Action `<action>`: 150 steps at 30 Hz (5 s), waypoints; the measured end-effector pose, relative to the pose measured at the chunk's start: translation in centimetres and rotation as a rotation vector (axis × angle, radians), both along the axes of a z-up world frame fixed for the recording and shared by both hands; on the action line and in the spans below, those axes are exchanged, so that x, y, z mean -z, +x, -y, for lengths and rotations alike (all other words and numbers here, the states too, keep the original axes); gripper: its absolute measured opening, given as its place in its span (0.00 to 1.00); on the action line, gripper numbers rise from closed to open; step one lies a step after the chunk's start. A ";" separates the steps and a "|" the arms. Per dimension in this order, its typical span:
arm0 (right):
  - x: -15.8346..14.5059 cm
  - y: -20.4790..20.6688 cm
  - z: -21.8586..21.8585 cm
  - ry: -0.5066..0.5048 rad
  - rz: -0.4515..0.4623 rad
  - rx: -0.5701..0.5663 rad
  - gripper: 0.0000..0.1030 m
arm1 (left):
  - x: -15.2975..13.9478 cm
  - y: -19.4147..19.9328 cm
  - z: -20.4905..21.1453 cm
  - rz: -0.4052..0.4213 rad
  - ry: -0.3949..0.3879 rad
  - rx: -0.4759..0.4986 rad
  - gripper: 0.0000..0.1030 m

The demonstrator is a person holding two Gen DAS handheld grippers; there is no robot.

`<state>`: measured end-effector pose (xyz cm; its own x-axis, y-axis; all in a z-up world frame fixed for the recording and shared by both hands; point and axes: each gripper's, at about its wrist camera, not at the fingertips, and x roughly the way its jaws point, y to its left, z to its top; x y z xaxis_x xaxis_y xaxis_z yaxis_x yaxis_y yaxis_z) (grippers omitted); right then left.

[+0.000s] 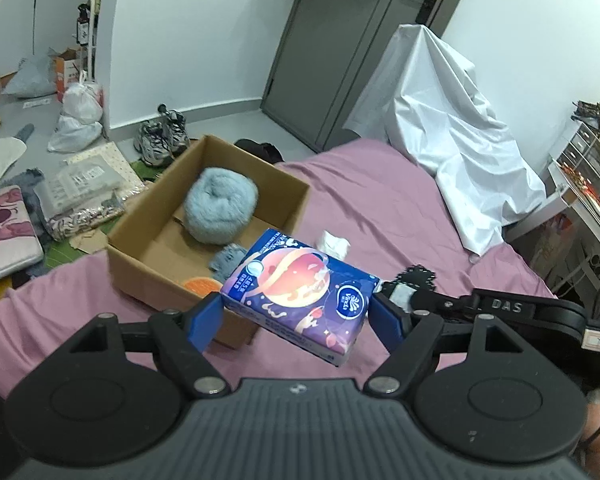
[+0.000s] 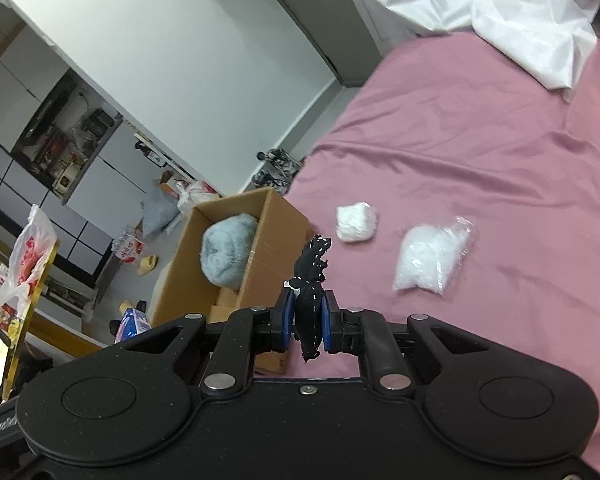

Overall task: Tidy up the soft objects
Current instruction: 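Lift the tissue pack with the left gripper while the right lifts the black plush, then carry both items over the cardboard box and open both grippers to drop them, then withdraw both grippers from the box toward the white tissue and plastic bag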

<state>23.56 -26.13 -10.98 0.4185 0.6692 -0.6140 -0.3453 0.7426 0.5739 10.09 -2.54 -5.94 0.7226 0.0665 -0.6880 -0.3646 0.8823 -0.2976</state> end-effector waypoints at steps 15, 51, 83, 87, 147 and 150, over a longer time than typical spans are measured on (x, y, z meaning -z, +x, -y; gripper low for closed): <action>-1.6 0.8 -3.5 0.073 0.115 -0.007 0.14 | -0.3 -0.2 -5.1 0.016 0.009 -0.078 0.75; 0.1 4.4 -12.1 0.044 0.105 -0.070 0.14 | 3.5 5.6 -10.6 -0.065 0.000 -0.081 0.76; -2.2 3.3 -10.0 0.003 0.102 -0.057 0.88 | 1.5 4.3 -8.9 -0.109 0.120 -0.127 0.90; -2.6 2.6 -9.2 -0.018 0.101 -0.077 0.89 | 0.9 4.1 -8.3 -0.112 0.138 -0.134 0.90; 6.7 6.7 5.5 0.178 -0.360 0.256 0.65 | 4.8 15.6 6.5 -0.161 0.051 -0.099 0.84; 7.9 7.3 5.4 0.189 -0.412 0.285 0.59 | 5.9 16.7 6.6 -0.174 0.041 -0.112 0.80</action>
